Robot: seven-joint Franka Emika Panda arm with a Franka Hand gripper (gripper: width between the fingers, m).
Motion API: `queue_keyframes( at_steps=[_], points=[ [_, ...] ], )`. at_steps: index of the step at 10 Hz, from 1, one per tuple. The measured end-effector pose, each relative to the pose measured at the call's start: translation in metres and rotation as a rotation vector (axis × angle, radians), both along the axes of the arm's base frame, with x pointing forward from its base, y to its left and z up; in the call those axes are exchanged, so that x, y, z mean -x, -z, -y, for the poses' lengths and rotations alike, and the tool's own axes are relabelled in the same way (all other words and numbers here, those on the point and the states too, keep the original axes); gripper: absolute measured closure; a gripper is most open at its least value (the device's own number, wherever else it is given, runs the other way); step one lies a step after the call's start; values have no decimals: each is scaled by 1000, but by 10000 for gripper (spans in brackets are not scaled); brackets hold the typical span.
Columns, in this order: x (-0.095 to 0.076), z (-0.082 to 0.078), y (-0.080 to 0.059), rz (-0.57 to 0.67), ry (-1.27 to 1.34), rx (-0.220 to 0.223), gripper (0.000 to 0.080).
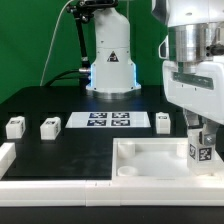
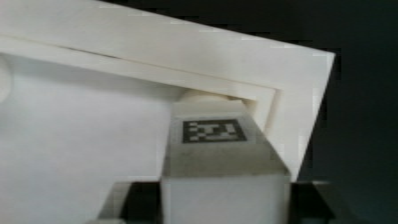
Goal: Assemble one leg
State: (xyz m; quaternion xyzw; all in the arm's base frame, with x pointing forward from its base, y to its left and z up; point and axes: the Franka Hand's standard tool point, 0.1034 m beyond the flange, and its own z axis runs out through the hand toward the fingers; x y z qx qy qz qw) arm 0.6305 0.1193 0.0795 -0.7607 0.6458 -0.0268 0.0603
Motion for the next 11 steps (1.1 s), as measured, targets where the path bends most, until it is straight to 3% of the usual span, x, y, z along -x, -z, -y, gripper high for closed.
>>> queue_keyframes(
  at_steps=[1,3,4,5,11],
  points=[
    [0,-1,0,-3,60,-12,508],
    [0,-1,0,1,-16,-3,269],
    [1,-2,1,-4,-58,3,269],
    [-1,-2,-1,-7,-183,15,173],
    [-2,-2,-2,21,-856,99,150]
  ],
)
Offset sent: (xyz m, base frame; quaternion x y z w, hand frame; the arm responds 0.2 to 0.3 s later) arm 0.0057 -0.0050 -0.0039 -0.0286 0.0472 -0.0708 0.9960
